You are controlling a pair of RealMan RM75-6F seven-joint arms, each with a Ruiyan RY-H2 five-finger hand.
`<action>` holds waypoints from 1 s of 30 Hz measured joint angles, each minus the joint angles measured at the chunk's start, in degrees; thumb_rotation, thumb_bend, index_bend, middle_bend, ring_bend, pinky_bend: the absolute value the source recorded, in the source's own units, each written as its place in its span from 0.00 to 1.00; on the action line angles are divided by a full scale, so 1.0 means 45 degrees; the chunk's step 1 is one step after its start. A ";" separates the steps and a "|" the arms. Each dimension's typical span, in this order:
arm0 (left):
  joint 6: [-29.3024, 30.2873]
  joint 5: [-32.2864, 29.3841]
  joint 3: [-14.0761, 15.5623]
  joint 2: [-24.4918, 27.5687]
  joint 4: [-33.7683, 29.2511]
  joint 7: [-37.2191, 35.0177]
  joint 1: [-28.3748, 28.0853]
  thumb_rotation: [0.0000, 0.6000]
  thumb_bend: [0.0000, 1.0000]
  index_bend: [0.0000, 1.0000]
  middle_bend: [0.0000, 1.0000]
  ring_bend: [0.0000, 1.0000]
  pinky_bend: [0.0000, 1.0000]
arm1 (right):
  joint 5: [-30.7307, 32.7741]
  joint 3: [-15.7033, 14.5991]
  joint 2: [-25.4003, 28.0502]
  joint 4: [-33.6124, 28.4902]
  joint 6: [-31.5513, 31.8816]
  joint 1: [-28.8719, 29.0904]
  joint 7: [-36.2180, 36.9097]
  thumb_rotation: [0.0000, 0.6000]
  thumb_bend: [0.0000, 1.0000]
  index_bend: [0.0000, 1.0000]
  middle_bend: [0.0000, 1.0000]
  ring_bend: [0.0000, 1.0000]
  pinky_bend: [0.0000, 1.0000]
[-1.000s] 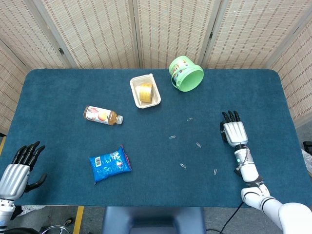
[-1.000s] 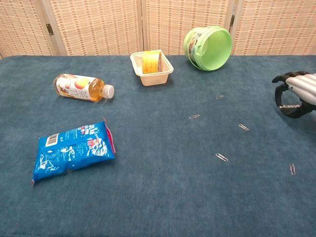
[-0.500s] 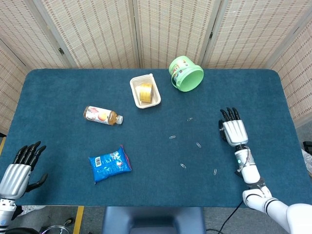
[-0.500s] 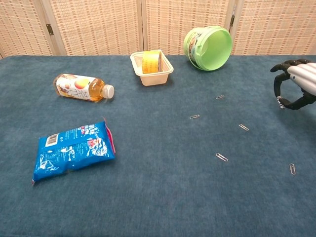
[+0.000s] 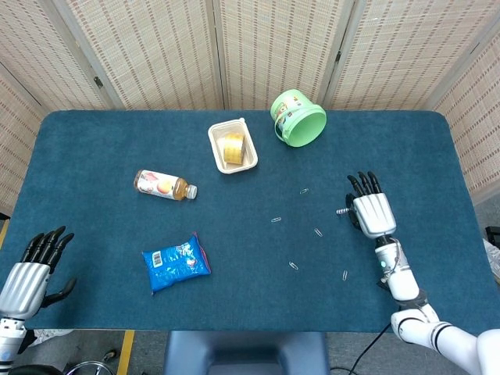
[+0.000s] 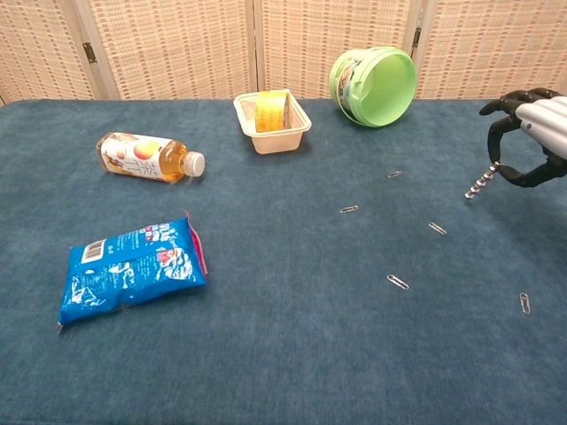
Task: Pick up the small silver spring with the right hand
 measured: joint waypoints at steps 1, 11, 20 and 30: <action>0.0001 0.0003 0.0001 0.0001 -0.0006 0.0000 -0.0001 1.00 0.40 0.00 0.00 0.02 0.00 | -0.0007 0.0007 0.0066 -0.0161 0.0040 -0.0013 -0.0031 1.00 0.45 0.89 0.15 0.00 0.00; -0.0021 -0.0019 -0.0010 0.0015 -0.0026 -0.0034 -0.0015 1.00 0.40 0.00 0.00 0.02 0.00 | 0.0005 -0.0049 0.0813 -0.2035 0.0046 -0.0140 -0.0260 1.00 0.45 0.89 0.15 0.00 0.00; -0.0021 -0.0027 -0.0010 0.0047 0.0004 -0.0155 -0.0015 1.00 0.40 0.00 0.00 0.02 0.00 | -0.0278 -0.0398 0.0891 -0.2699 0.0072 -0.0198 -0.0678 1.00 0.45 0.89 0.15 0.00 0.00; -0.0101 -0.0100 -0.0017 0.0080 -0.0008 -0.0201 -0.0032 1.00 0.40 0.00 0.00 0.02 0.00 | -0.0569 -0.0664 0.0816 -0.2937 0.0084 -0.0219 -0.0743 1.00 0.45 0.89 0.15 0.00 0.00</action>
